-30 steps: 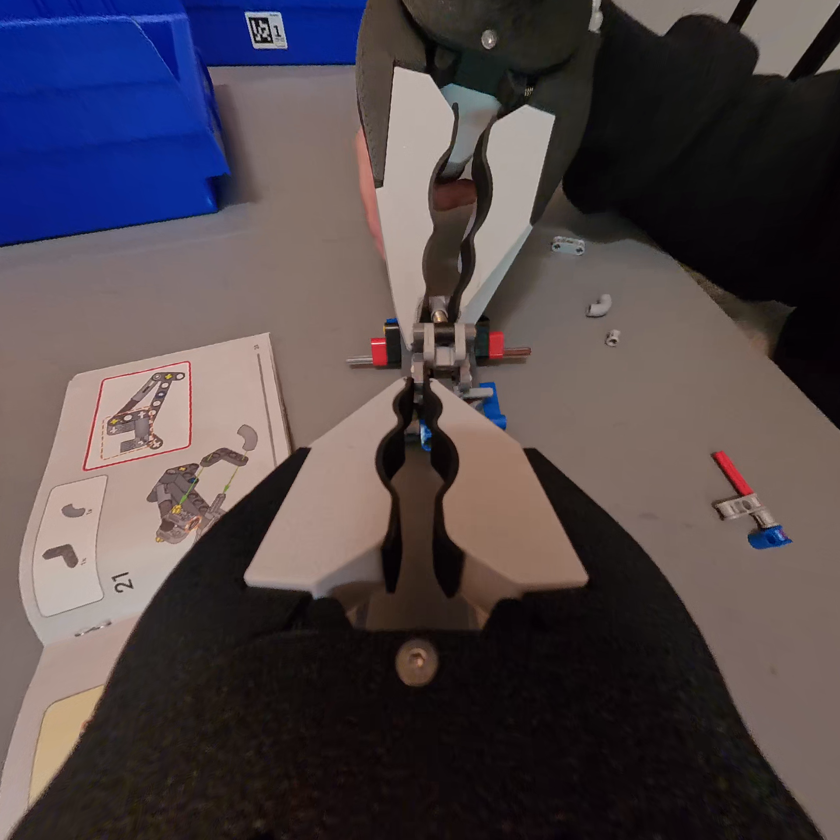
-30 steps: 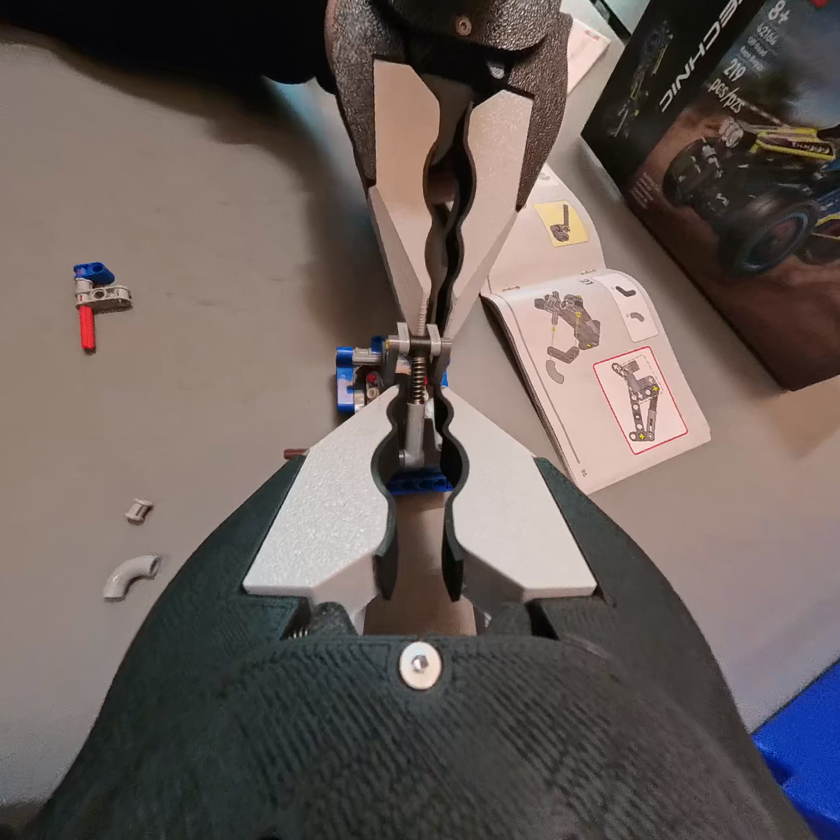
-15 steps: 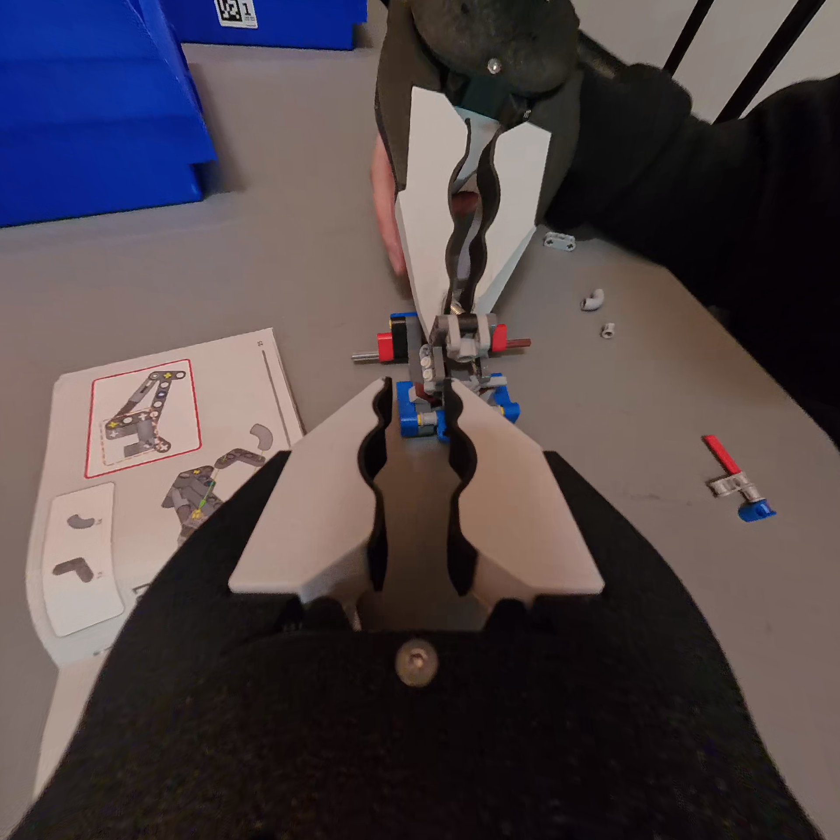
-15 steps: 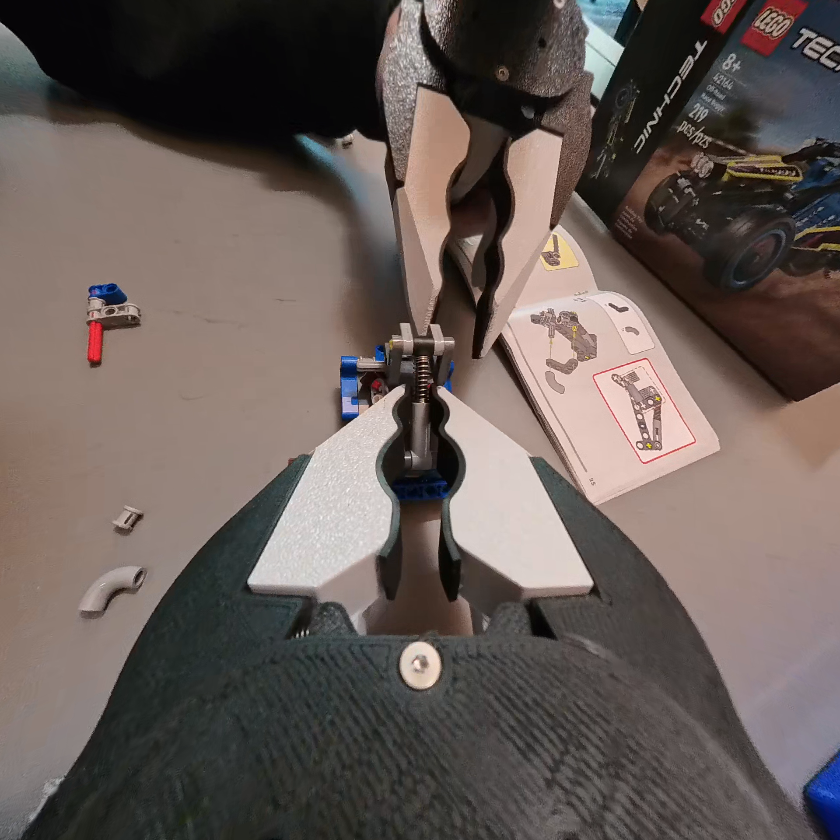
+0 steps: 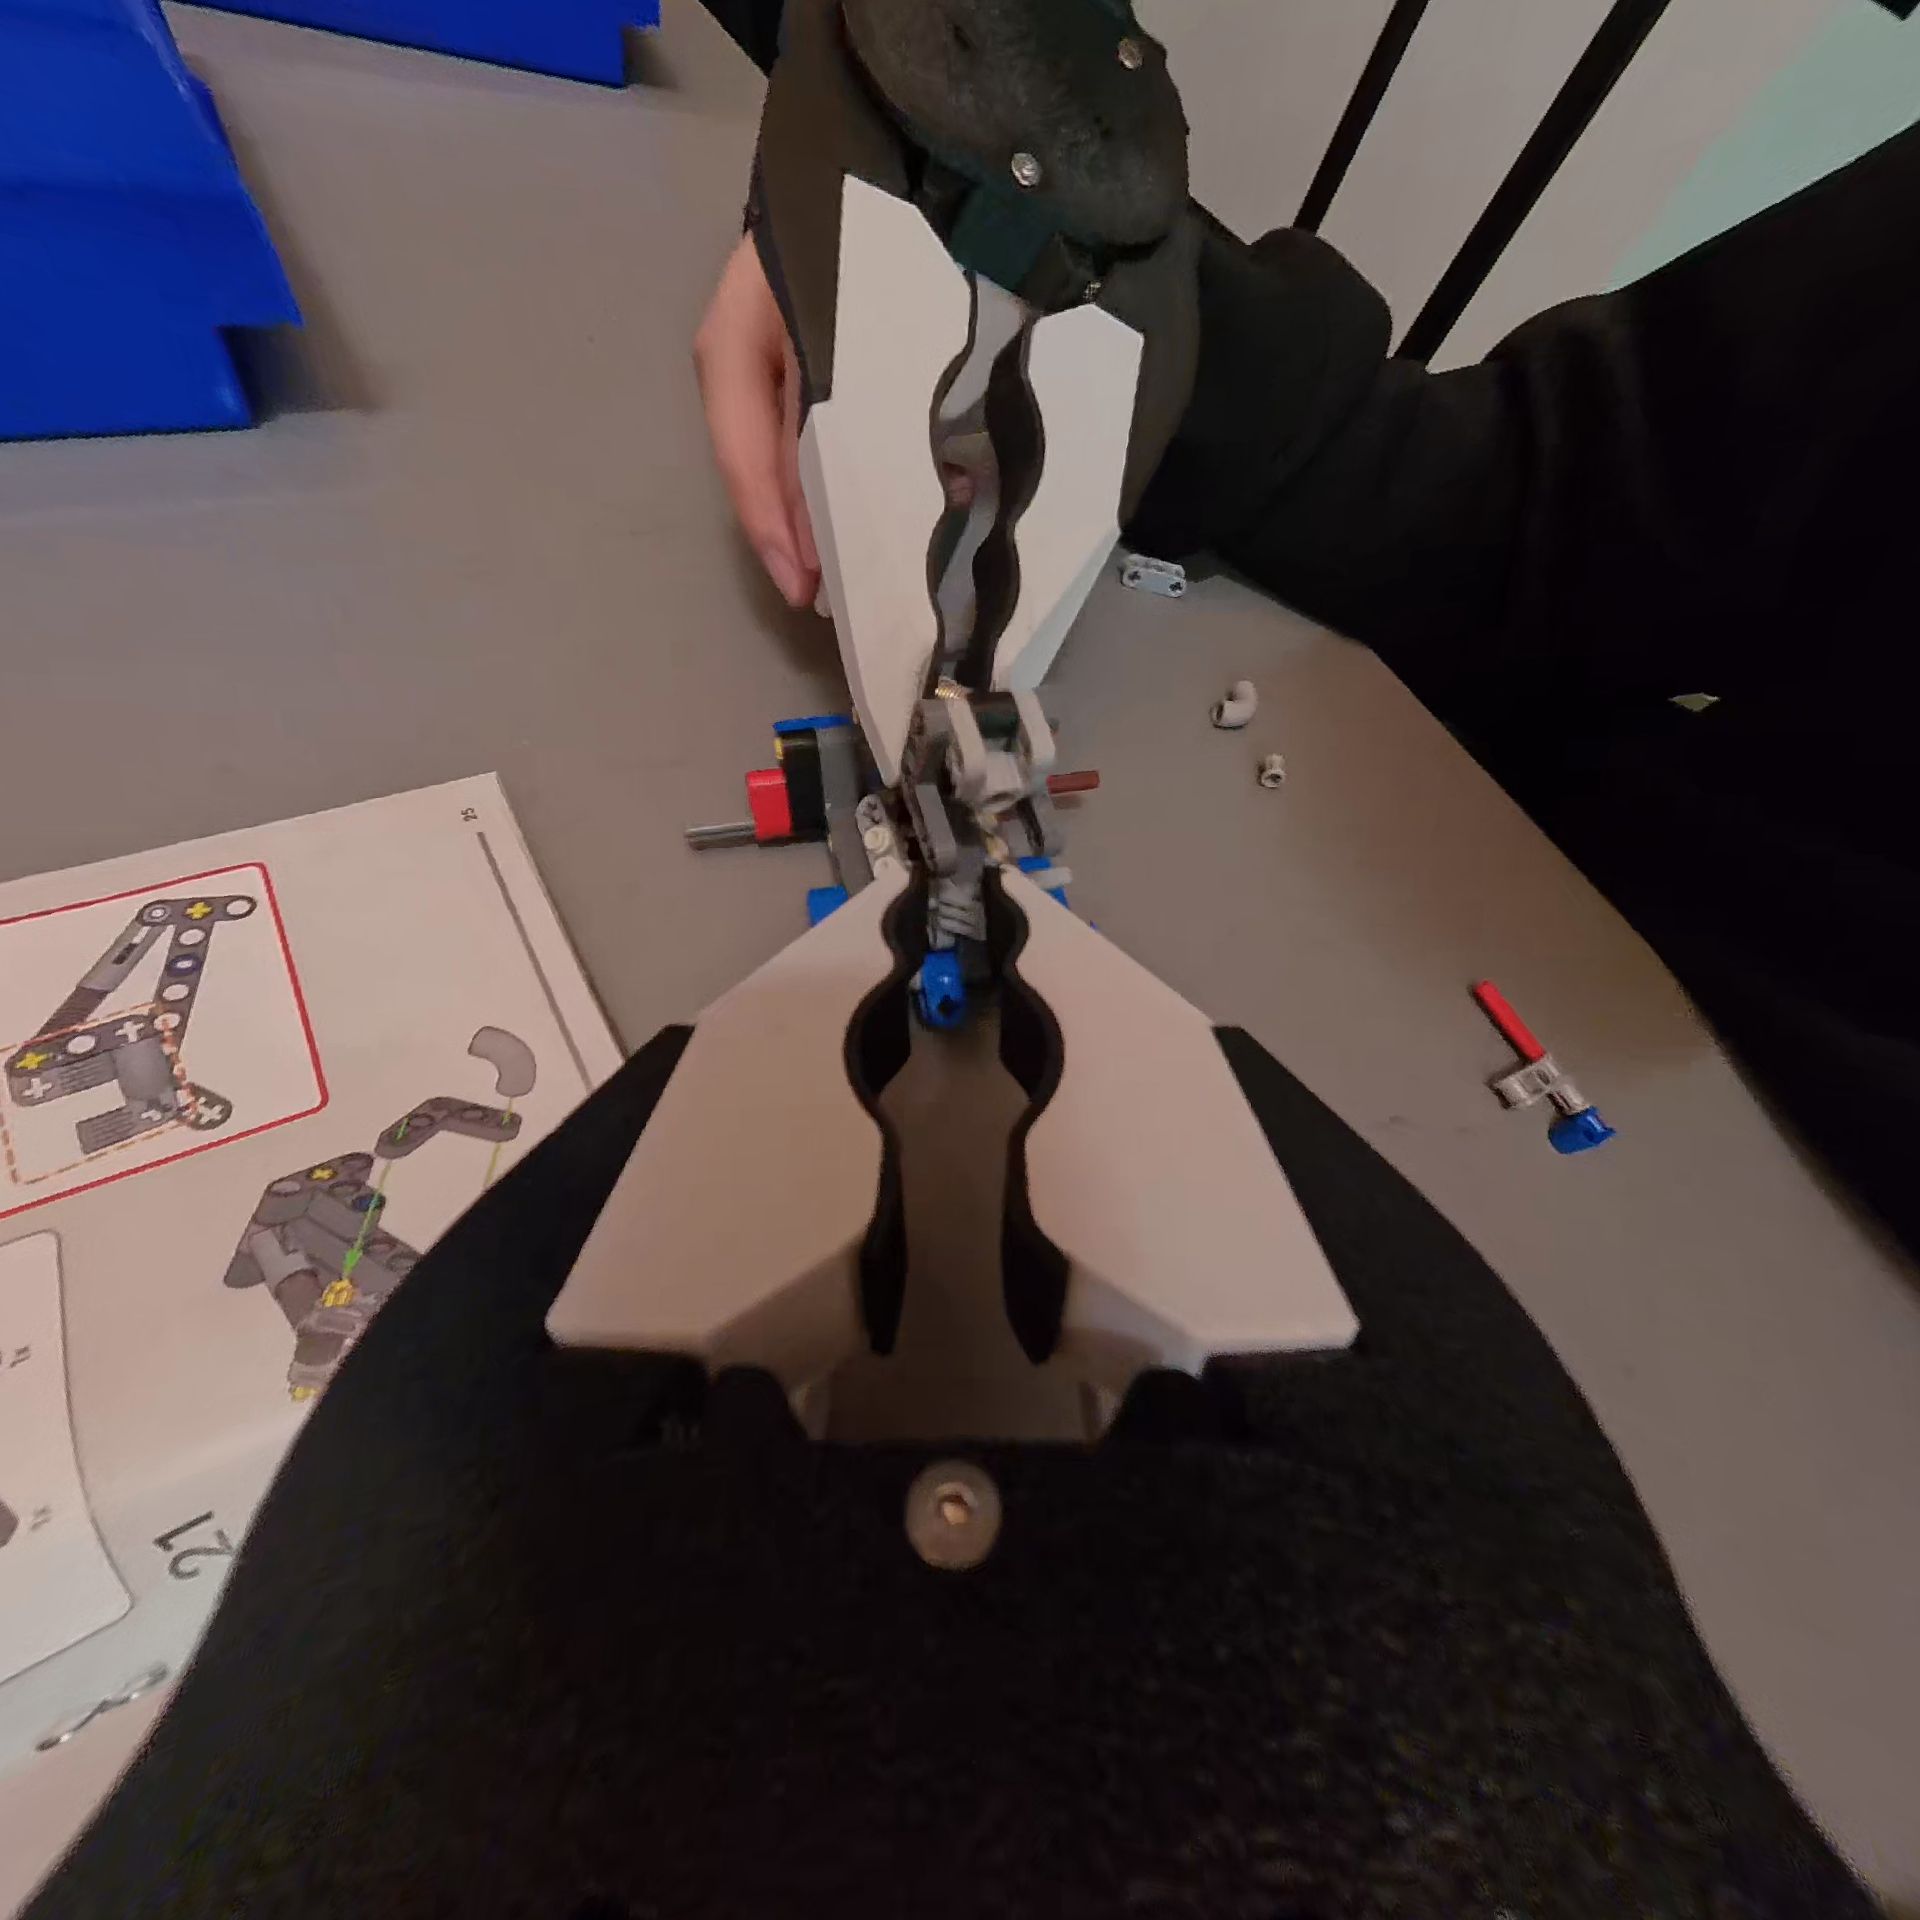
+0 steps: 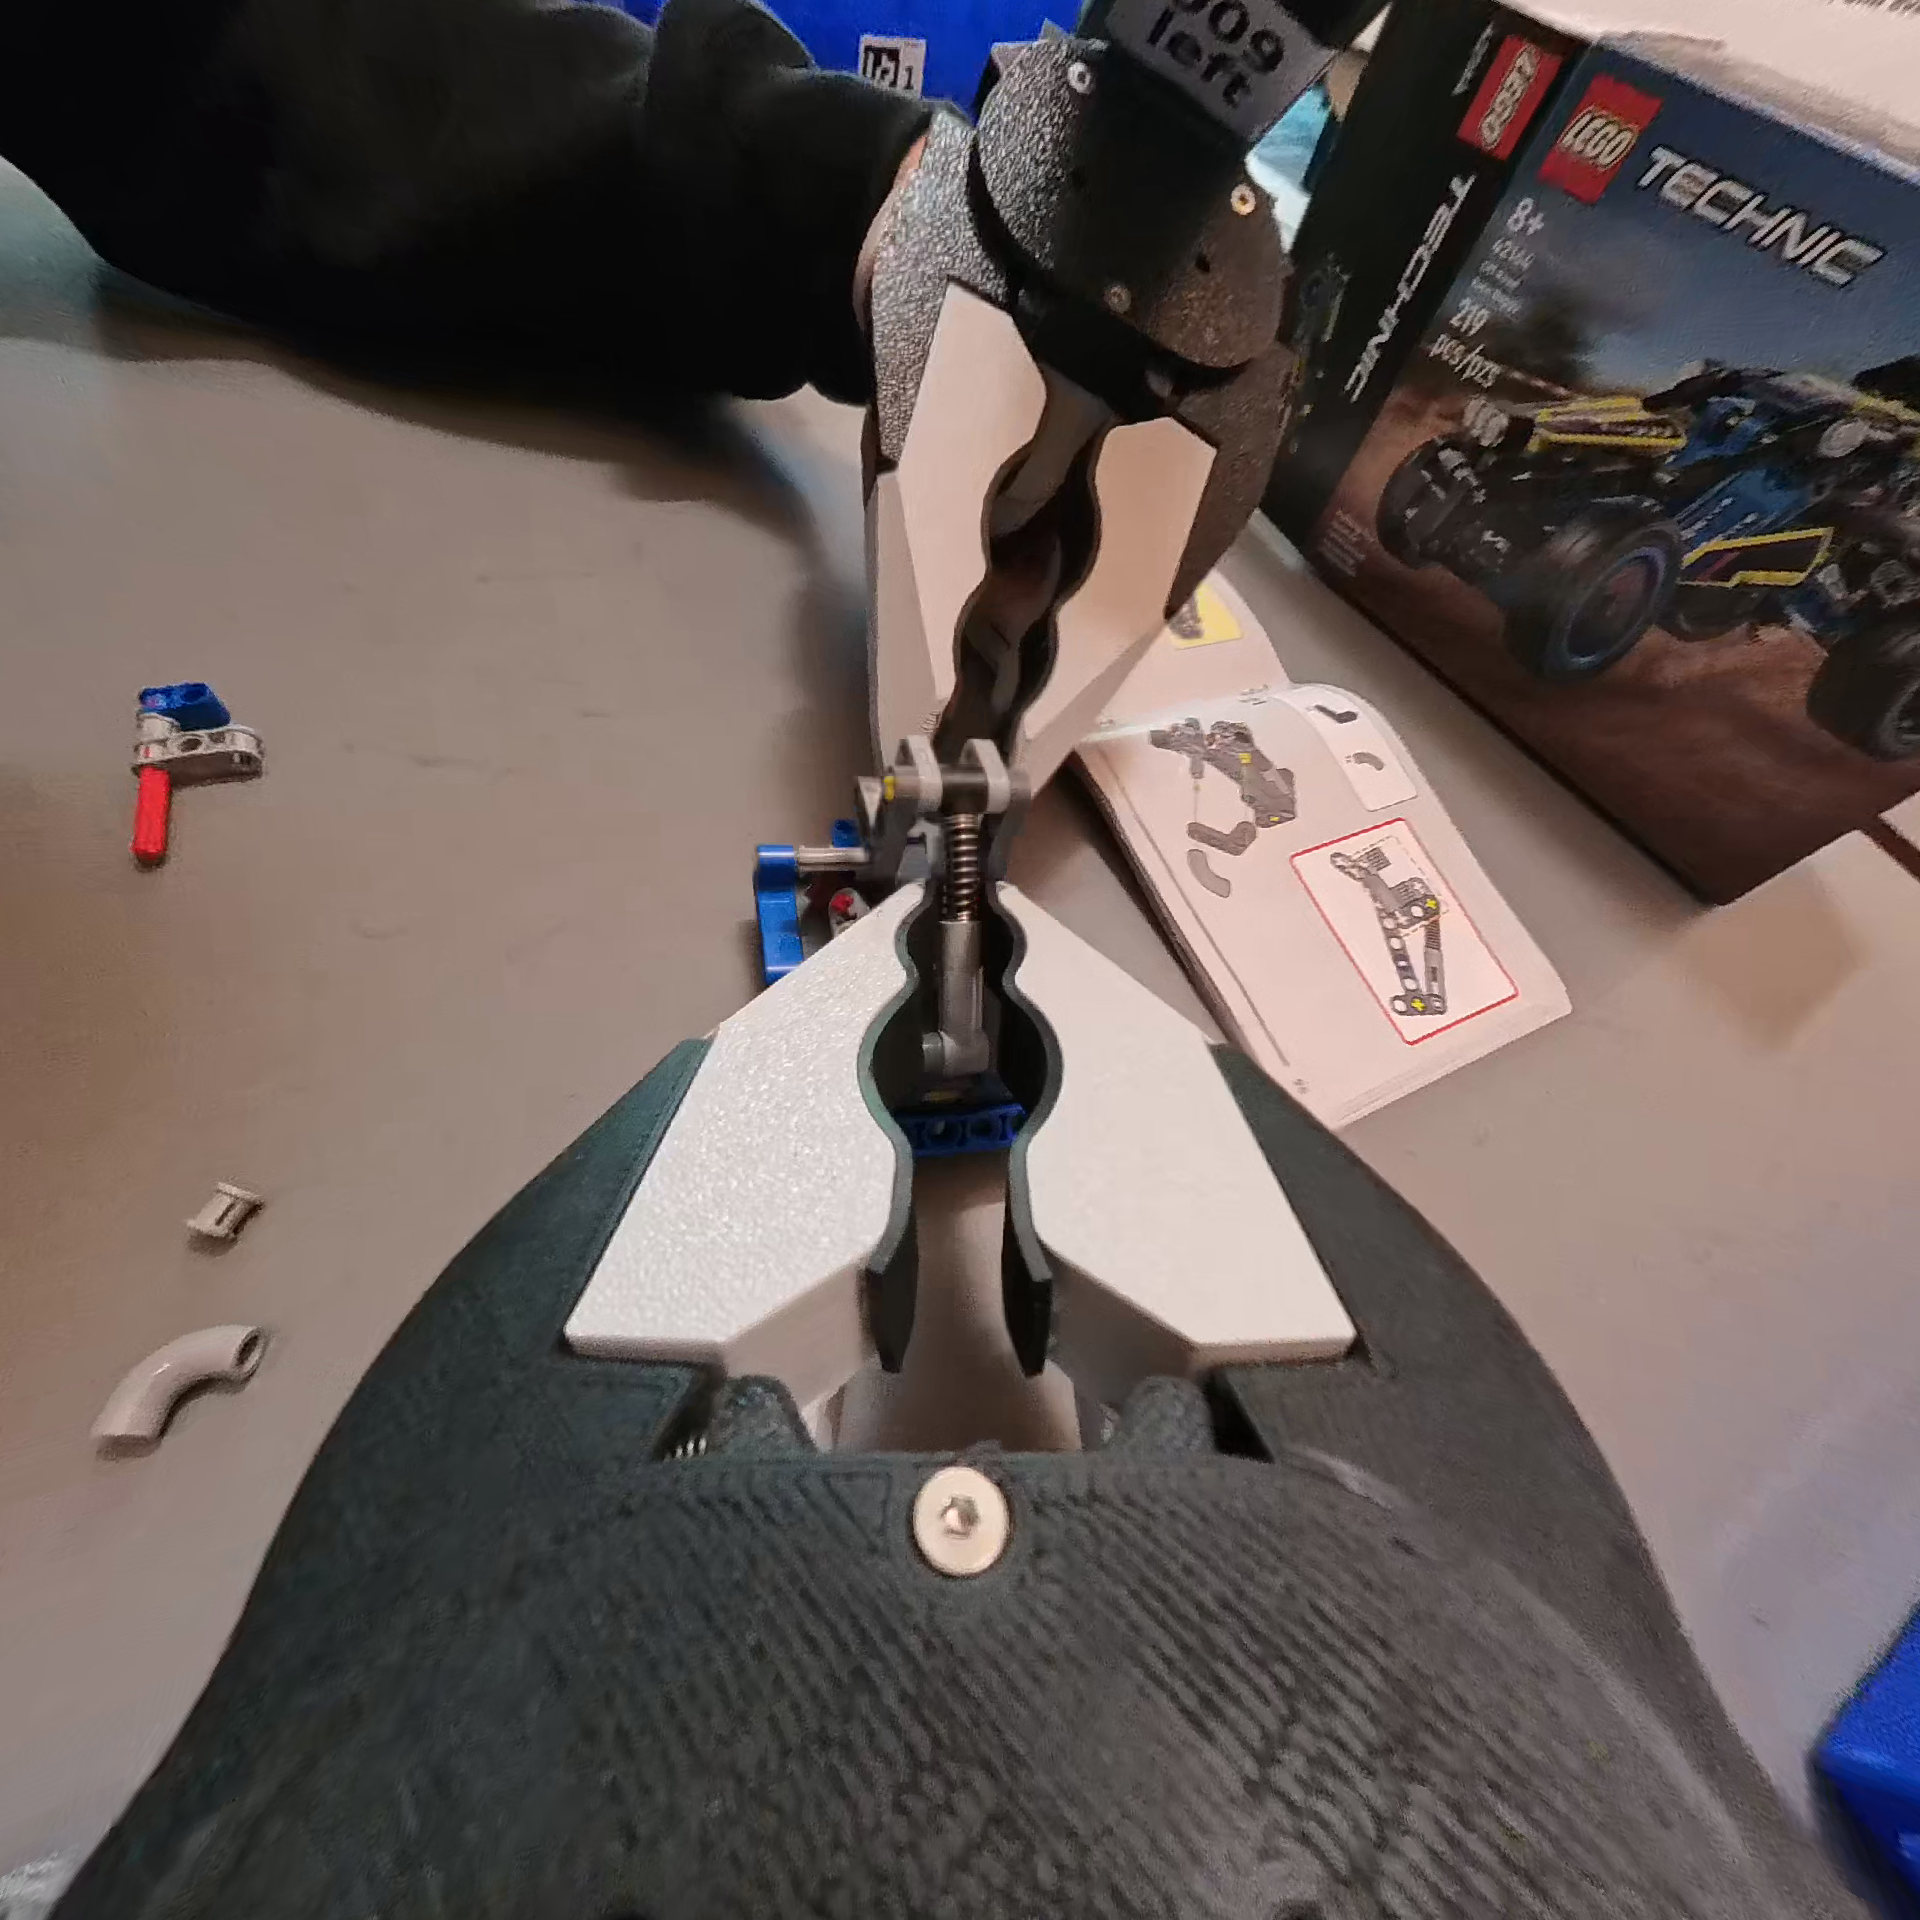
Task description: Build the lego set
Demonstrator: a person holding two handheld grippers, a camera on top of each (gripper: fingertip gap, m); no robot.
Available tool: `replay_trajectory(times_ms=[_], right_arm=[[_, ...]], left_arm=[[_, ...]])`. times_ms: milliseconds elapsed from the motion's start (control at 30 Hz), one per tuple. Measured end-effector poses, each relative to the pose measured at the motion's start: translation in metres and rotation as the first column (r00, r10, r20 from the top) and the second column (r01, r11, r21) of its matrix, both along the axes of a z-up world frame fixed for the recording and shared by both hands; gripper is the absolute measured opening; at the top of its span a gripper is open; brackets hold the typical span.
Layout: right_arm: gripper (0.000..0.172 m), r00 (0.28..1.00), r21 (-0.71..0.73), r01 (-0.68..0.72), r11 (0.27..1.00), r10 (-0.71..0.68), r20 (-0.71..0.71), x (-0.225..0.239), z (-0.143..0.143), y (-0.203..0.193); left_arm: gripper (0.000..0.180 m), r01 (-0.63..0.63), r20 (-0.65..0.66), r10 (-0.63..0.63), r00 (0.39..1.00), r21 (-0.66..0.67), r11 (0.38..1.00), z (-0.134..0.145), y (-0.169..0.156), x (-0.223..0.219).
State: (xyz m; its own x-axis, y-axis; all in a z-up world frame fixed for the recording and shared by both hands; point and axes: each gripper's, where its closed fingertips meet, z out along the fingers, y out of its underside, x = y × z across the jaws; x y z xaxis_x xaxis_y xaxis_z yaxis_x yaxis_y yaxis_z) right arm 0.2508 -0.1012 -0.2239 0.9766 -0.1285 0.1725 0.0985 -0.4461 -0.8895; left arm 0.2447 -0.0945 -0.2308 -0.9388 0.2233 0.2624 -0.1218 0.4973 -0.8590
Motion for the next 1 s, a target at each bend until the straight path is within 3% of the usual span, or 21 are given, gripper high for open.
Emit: replay_trajectory(times_ms=[433,567,800,1000], right_arm=[[0.004,0.996,-0.008,0.016,1.0,-0.015,0.09,0.001,0.0,-0.005],[0.004,0.994,-0.026,0.016,1.0,-0.013,0.11,0.001,-0.002,-0.006],[0.004,0.994,-0.021,0.02,1.0,-0.018,0.111,0.002,-0.002,-0.007],[0.004,0.993,-0.006,0.021,1.0,-0.02,0.112,0.002,0.001,-0.008]], left_arm=[[0.0,-0.032,0.114,0.033,0.993,-0.016,0.999,0.002,0.0,0.0],[0.0,-0.022,0.208,0.007,0.978,0.066,0.998,-0.013,0.006,0.001],[0.001,-0.049,0.152,0.053,0.987,-0.032,0.998,0.013,0.0,0.001],[0.0,-0.011,0.225,0.009,0.974,0.009,1.0,0.002,-0.003,-0.006]])
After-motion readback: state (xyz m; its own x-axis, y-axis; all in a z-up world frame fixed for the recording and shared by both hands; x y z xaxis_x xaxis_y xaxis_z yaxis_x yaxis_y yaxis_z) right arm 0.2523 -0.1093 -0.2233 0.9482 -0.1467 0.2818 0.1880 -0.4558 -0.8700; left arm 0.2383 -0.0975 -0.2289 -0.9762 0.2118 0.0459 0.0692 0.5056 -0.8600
